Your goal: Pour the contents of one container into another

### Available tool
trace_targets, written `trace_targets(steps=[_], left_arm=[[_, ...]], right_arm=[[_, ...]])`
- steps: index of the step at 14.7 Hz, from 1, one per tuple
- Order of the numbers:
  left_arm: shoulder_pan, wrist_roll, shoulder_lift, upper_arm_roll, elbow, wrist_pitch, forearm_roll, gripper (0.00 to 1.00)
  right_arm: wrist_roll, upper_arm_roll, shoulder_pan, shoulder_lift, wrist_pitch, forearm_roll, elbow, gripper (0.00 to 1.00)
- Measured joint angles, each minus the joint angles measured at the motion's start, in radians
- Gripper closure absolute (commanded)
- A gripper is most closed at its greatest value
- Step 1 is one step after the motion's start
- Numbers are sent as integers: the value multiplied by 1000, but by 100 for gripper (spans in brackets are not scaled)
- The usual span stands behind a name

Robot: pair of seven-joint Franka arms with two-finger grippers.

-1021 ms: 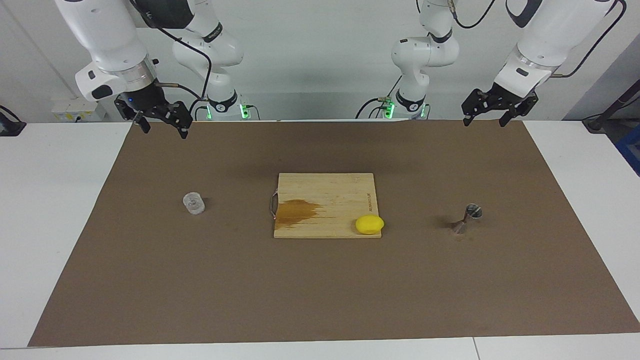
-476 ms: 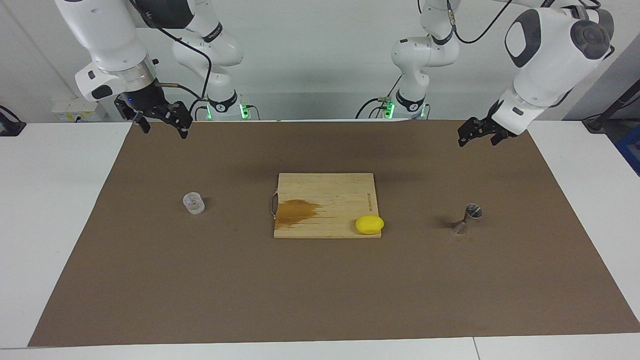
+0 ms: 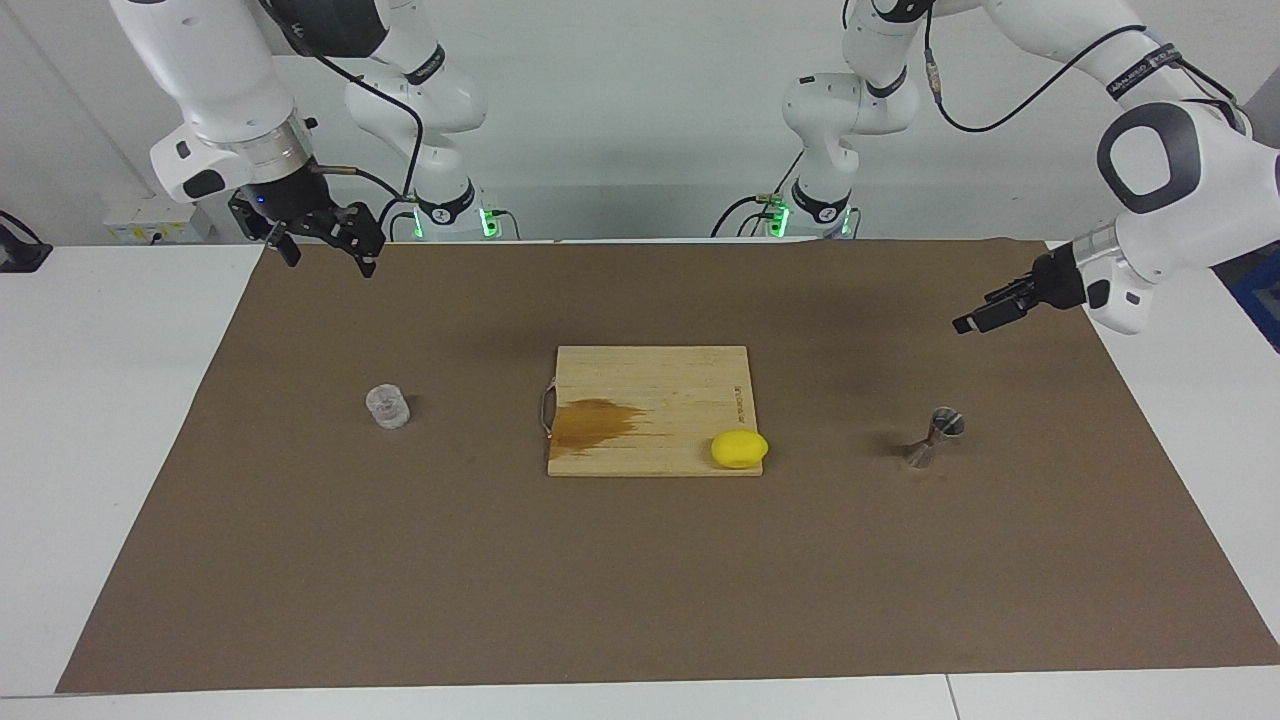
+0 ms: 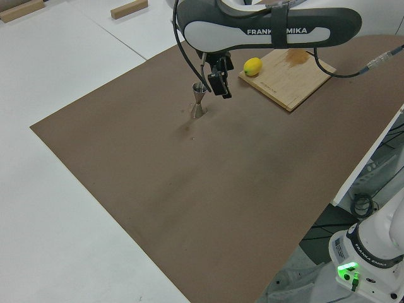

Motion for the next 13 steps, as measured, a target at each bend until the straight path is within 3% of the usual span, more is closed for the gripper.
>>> trace_targets(steps=[3,5,9,13], left_arm=[[-178,-228,6,263,-128,103,-244,0],[-242,-355,8,360,-220,183,-399,0],[-253,-581,8,382,-355,380,-663,0],[-279,-631,8,378,-454,509,-862,0]], right_arm=[[0,0,0,0,0,0,0,0],[0,0,0,0,0,0,0,0],[0,0,-3,0,0,0,-1,0],[0,0,-7,0,0,0,-1,0]])
